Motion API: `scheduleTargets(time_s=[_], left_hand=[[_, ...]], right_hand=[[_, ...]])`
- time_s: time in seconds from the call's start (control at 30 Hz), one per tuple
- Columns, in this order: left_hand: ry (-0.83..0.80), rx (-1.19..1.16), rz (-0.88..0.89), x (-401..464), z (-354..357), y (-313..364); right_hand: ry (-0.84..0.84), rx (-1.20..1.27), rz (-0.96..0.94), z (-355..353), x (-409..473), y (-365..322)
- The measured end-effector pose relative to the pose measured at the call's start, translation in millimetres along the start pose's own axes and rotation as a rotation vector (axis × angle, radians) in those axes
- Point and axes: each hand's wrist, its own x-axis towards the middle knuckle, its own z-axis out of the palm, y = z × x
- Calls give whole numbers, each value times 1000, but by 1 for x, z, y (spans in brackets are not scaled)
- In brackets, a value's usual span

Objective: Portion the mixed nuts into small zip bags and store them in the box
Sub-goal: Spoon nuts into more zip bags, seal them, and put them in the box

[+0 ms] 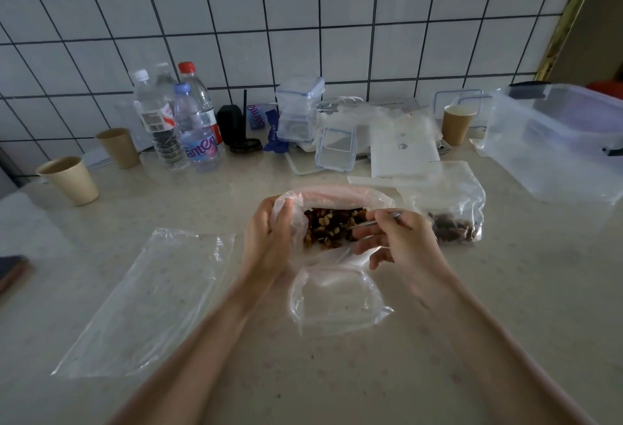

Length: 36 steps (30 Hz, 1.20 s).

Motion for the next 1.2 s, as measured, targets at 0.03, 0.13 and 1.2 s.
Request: scheduleTargets(time_s=[0.03, 0.13, 1.2], left_hand=[[-6, -10, 0, -1, -1, 2], [-34, -40, 5, -4, -3, 6], [-324, 520, 263, -50, -48, 26]], right_hand=[[-6, 13, 13, 0, 0, 0], [-25, 52, 52, 2, -2, -1], [-129, 218, -32, -24, -8, -32]])
